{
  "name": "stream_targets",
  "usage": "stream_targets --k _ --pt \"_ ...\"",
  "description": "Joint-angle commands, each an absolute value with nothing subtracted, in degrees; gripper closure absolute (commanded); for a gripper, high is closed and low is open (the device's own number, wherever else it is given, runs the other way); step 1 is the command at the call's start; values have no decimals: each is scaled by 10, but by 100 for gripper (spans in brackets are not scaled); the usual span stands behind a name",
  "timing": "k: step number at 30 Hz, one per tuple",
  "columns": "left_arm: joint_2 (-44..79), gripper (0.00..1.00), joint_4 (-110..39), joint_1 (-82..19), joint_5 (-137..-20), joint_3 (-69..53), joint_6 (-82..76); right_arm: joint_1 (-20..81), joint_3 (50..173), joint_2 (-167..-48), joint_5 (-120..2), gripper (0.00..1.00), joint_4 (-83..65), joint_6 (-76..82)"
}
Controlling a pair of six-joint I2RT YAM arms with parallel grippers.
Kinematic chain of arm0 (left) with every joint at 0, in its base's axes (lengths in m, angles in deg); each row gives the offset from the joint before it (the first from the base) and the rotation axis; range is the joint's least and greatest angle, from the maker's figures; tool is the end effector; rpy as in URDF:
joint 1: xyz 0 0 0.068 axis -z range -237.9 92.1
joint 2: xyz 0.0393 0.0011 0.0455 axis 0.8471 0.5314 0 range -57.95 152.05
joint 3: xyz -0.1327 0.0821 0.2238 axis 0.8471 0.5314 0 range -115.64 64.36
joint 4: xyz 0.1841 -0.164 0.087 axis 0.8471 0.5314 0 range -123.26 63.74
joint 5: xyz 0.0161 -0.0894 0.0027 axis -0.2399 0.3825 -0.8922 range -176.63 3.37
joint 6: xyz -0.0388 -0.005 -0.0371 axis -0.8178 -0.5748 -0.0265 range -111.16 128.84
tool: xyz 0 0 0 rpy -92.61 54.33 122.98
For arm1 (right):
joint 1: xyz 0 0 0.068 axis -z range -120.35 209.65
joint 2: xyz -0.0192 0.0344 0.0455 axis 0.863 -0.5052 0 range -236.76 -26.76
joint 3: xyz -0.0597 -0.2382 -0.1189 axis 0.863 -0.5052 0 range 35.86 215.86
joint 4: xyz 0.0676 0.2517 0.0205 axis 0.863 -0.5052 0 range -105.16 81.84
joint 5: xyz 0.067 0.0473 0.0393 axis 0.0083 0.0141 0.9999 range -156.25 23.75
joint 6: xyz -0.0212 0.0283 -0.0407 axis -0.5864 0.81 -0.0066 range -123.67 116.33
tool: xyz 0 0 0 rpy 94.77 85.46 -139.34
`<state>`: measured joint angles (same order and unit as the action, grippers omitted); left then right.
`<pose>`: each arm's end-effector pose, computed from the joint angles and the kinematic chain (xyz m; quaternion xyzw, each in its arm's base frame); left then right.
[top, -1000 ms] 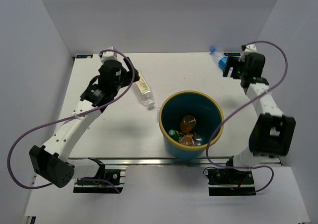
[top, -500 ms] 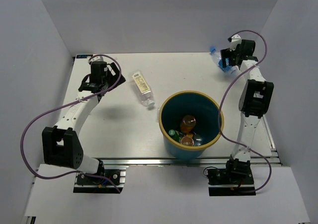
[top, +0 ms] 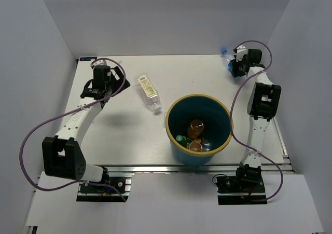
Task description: Put the plastic bottles in the bin
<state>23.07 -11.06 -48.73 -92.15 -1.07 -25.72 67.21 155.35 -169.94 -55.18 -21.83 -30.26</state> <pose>0.3138 -0.0471 0.2992 -0.2177 0.8704 -0.1236 0.4240 0.5624 -0.0677 0.1622 -0.1897 0.8728 -0.0470 0.4472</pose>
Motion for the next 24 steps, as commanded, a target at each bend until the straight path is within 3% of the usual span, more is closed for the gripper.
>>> stream_targets --k 1,4,6,7,11,17,20,24 --pt "180 2 -113 -488 -917 2 -261 675 1555 -1631 -510 56 -233 -278" --pt "148 2 -118 -488 -910 22 -270 676 1512 -1541 -507 70 -216 -213" --pt "126 2 -126 -488 -906 42 -279 676 1486 -1485 -484 67 -211 -183" --pt "119 2 -126 -488 -901 47 -281 675 1471 -1425 -480 60 -209 -165" --pt "93 2 -138 -488 -881 74 -301 673 1355 -1260 -454 61 -192 -43" --pt "93 2 -140 -466 -878 89 -317 641 1217 -1022 -306 61 -206 18" --pt "97 2 -144 -438 -878 92 -317 558 1107 -918 -272 51 -183 20" --pt "105 2 -130 -391 -895 79 -324 458 940 -781 -211 49 -82 83"
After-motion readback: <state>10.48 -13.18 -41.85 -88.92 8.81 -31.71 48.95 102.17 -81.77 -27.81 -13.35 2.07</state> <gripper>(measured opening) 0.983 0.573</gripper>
